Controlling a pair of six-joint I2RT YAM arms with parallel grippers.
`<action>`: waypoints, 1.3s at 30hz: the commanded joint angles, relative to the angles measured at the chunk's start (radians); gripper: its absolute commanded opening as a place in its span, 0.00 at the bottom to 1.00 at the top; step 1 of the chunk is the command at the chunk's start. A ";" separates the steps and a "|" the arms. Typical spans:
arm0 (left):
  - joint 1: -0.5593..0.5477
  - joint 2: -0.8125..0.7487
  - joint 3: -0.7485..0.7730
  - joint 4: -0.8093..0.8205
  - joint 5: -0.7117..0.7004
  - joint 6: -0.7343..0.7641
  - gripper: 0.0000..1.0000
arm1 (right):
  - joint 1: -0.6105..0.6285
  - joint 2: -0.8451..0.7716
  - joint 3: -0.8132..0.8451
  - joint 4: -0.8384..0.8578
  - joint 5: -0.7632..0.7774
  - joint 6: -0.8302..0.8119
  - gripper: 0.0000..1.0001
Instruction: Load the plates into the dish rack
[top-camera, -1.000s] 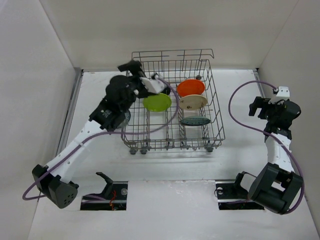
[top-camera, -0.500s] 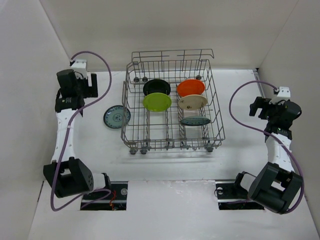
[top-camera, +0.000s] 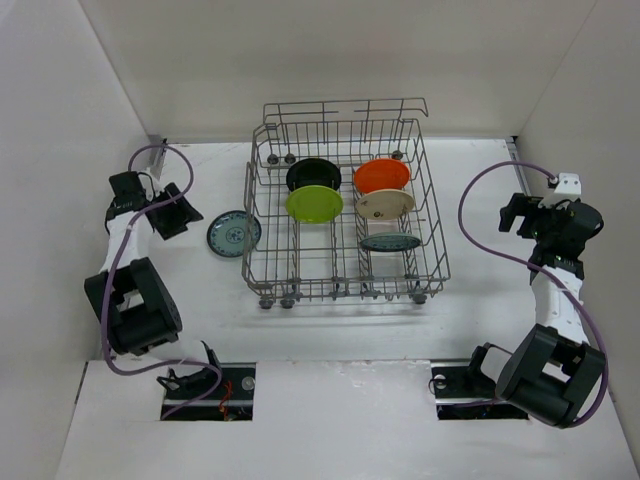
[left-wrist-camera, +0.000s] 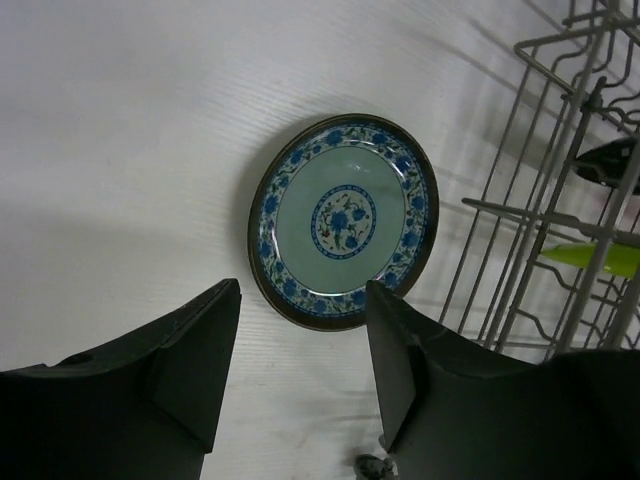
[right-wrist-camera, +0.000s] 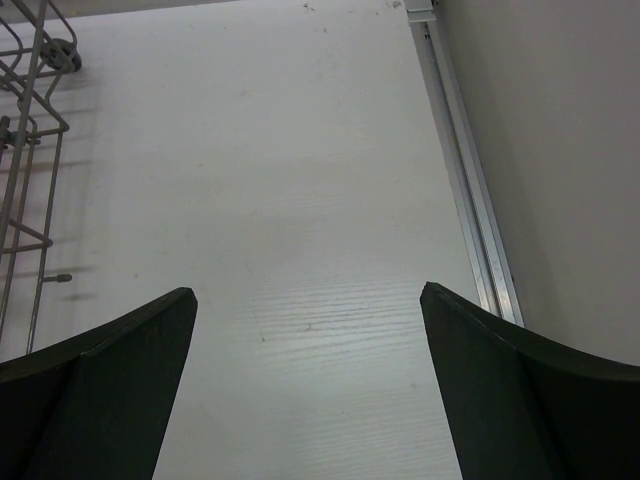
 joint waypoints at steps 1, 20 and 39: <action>0.037 0.048 -0.003 -0.001 0.073 -0.113 0.51 | -0.001 -0.010 0.012 0.062 0.006 0.018 1.00; -0.009 0.173 -0.078 0.003 0.042 -0.153 0.43 | -0.001 -0.013 0.009 0.062 0.043 0.018 1.00; -0.035 0.343 0.020 0.012 0.036 -0.165 0.26 | 0.008 -0.007 0.014 0.063 0.081 0.018 1.00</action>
